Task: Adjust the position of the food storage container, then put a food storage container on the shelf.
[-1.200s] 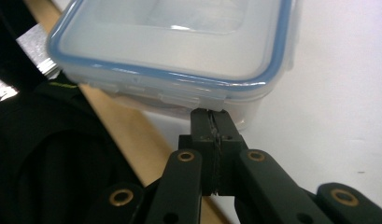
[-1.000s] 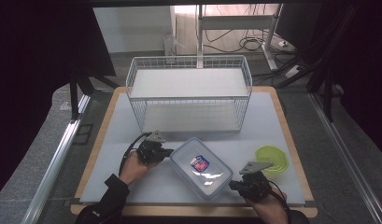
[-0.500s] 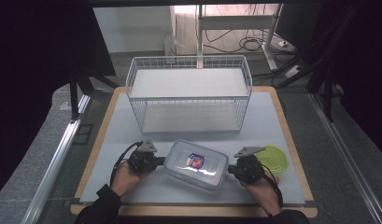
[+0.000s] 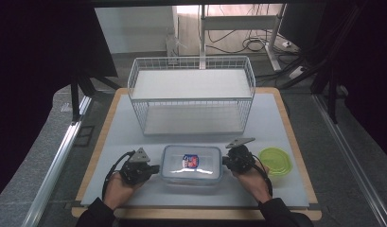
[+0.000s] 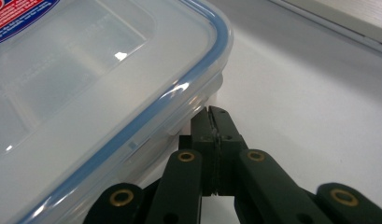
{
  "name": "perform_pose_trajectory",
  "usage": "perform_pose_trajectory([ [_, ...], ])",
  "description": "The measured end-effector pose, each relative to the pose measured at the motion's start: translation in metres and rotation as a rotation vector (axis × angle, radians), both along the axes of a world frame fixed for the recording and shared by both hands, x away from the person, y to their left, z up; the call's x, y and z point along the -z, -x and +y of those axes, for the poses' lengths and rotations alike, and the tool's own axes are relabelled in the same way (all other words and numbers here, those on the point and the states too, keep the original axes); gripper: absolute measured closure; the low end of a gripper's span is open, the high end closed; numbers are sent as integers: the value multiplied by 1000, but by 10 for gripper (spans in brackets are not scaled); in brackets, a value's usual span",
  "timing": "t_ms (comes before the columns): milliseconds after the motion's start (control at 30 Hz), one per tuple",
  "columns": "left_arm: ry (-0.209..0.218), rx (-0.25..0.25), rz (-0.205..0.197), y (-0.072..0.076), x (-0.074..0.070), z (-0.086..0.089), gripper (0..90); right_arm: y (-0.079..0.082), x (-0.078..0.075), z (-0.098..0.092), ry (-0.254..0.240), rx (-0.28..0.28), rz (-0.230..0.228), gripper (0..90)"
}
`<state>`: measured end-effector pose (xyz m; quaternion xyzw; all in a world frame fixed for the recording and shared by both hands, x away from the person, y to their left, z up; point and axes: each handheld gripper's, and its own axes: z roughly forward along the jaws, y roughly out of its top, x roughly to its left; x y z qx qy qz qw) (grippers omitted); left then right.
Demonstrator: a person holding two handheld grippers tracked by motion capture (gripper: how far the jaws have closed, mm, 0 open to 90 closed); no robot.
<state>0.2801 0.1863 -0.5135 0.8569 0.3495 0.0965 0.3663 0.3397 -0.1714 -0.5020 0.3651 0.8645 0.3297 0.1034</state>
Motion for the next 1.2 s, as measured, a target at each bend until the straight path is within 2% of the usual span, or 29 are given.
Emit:
perform_pose_trajectory([
  [233,3,8,-3,1,0,-1,897,0,1,0,3,-4,-17,891],
  [333,3,9,-9,1,0,1,867,0,-1,-2,10,-2,-33,862],
  [400,10,-6,-14,3,-1,4,837,3,-6,-4,9,4,-50,834],
  [433,10,-23,-23,5,0,8,810,6,-11,-8,15,9,-74,802],
  [500,11,-30,-23,6,0,10,791,7,-13,-11,18,14,-84,789],
  [633,11,-69,-42,12,0,19,619,14,-18,-21,3,23,-99,698],
  [667,18,-85,-49,13,0,21,619,14,-18,-21,3,23,-99,698],
  [733,31,-106,-60,15,1,26,474,19,-21,-25,2,23,-103,637],
  [767,47,-115,-61,16,1,28,336,22,-21,-29,-12,26,-99,591],
  [800,67,-119,-54,16,2,30,336,22,-21,-29,-12,26,-99,591],
  [833,78,-121,-50,16,2,31,284,24,-22,-31,-16,26,-97,561],
  [867,84,-120,-51,16,2,32,203,27,-23,-33,-20,24,-92,491],
  [933,92,-115,-60,17,1,33,173,28,-24,-34,-19,23,-93,461],
  [1000,105,-112,-79,17,1,33,125,29,-24,-35,-30,16,-92,397],
  [1100,101,-121,-119,17,0,34,56,29,-26,-40,-54,6,-89,281],
  [1167,116,-127,-132,16,0,37,40,29,-27,-43,-79,9,-88,226],
  [1200,120,-125,-131,15,0,38,40,29,-27,-43,-79,9,-88,226],
])
